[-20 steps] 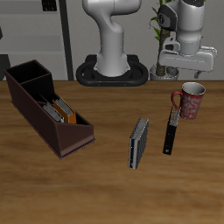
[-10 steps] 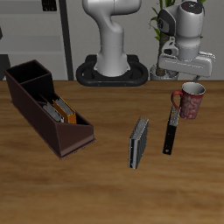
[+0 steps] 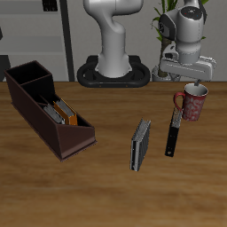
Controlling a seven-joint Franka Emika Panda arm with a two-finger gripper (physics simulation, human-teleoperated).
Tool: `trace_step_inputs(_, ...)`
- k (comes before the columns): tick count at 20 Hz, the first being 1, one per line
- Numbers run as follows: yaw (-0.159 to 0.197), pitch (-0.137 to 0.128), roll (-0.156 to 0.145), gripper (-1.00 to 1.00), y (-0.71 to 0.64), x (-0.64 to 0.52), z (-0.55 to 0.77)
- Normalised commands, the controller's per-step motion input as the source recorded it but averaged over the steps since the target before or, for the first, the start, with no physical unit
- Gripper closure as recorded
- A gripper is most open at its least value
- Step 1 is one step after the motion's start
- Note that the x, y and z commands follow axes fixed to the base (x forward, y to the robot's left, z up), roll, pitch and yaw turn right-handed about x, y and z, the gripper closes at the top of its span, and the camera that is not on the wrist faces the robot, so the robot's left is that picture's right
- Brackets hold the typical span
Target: Place the right striped book into the right desk caddy's left compartment and place the orange book into the right desk caddy's left compartment and place the red mug into the right desk caddy's right compartment
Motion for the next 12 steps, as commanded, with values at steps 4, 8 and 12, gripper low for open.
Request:
trace_step_inputs(4, 0.012, 0.016, 0.011, -1.0, 0.06, 0.01, -0.13)
trace_step_inputs(8, 0.028, 0.028, -0.011, -1.0, 0.05, 0.15, -0.19)
trace_step_inputs(12, 0.019, 0.071, 0.061, -1.0, 0.07, 0.2, -0.26)
